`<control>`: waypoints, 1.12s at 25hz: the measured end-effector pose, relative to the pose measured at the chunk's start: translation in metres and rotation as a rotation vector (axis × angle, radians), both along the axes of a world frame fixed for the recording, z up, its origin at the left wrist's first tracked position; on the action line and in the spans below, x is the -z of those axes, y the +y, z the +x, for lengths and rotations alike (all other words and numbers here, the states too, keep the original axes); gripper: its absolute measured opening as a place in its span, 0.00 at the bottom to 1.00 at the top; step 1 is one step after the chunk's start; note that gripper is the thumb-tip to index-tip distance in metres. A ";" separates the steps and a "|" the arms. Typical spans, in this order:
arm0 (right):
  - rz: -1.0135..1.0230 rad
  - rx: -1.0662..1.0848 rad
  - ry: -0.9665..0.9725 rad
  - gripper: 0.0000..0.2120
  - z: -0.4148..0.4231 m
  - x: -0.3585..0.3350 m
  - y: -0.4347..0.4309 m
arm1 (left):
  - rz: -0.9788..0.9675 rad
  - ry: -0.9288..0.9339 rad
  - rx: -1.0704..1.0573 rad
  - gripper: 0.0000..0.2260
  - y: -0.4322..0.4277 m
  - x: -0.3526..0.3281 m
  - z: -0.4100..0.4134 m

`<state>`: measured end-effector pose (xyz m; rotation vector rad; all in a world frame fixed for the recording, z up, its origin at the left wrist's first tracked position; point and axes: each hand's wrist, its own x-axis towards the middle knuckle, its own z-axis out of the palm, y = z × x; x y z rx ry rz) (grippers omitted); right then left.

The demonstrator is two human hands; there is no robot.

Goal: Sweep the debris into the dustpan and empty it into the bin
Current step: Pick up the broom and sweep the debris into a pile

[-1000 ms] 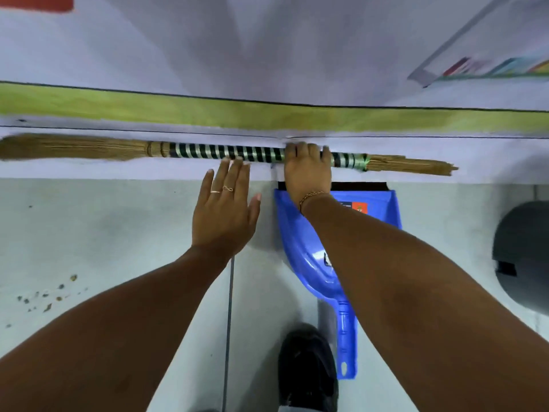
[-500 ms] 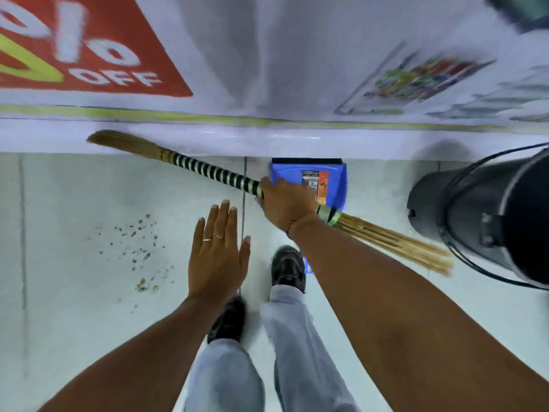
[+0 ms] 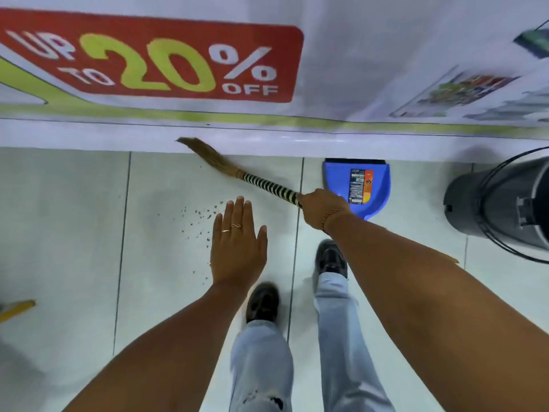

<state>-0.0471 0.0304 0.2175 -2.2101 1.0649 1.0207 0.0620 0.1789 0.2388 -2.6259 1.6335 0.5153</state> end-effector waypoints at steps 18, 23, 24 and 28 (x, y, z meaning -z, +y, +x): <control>-0.200 -0.016 -0.188 0.25 -0.108 -0.033 0.200 | 0.007 0.079 0.006 0.24 0.148 -0.034 -0.052; -0.302 0.229 -0.054 0.22 -0.109 -0.045 0.187 | -0.004 0.109 0.047 0.24 0.172 -0.053 -0.074; -0.303 0.282 -0.008 0.21 -0.102 -0.046 0.189 | -0.008 0.099 0.054 0.24 0.176 -0.054 -0.071; -0.162 0.363 0.045 0.18 -0.083 -0.042 0.219 | -0.001 0.045 0.075 0.24 0.189 -0.053 -0.049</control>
